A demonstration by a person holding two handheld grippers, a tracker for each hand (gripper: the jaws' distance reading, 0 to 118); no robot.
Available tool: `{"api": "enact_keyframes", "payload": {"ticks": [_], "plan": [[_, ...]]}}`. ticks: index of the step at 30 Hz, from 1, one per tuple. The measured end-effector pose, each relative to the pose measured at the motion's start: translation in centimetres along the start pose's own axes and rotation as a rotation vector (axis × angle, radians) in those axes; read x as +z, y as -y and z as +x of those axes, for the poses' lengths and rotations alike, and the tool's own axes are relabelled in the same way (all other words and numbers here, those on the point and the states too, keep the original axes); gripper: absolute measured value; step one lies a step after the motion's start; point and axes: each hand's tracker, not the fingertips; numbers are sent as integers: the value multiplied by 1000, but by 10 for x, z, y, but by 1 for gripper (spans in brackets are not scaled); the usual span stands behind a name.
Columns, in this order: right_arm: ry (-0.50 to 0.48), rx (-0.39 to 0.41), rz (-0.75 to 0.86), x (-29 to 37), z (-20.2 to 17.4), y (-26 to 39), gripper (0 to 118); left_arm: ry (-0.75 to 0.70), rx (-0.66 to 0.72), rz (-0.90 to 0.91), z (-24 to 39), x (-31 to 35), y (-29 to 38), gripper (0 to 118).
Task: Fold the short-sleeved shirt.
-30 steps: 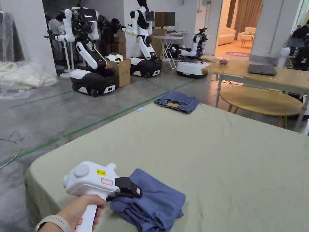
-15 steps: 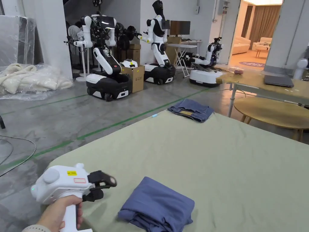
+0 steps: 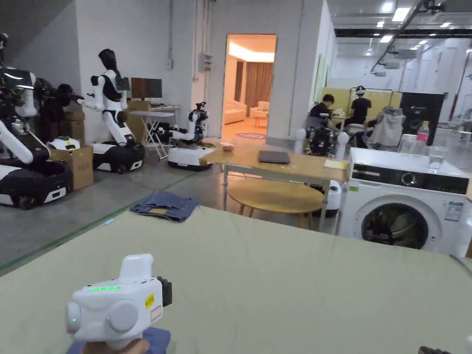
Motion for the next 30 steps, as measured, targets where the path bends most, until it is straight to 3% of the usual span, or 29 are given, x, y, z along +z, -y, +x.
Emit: {"api": "enact_keyframes", "payload": {"ticks": [4,10,16,19,22,24,25,26,30], "plan": [[78,39,117,8,21,-49,0,33,-199,139,97,24,-24,0],[144,101,211,16,30,-92,0,75,-291,252,174,53,-45,0],[135,95,260,40,28,-90,1,104,-293,275,179,69,-43,0],[141,108,266,42,27,-89,9,101,-266,273,173,69,-46,0],[139,108,273,43,25,-88,33,117,-256,261,168,73,-47,36],[140,110,279,43,22,-87,81,135,-254,255,169,72,-47,91],[139,111,280,43,21,-87,101,134,-259,253,169,72,-46,108],[134,112,275,41,20,-87,116,134,-266,253,169,72,-44,114],[126,145,301,41,14,-81,118,139,-297,276,174,75,-42,114]]}}
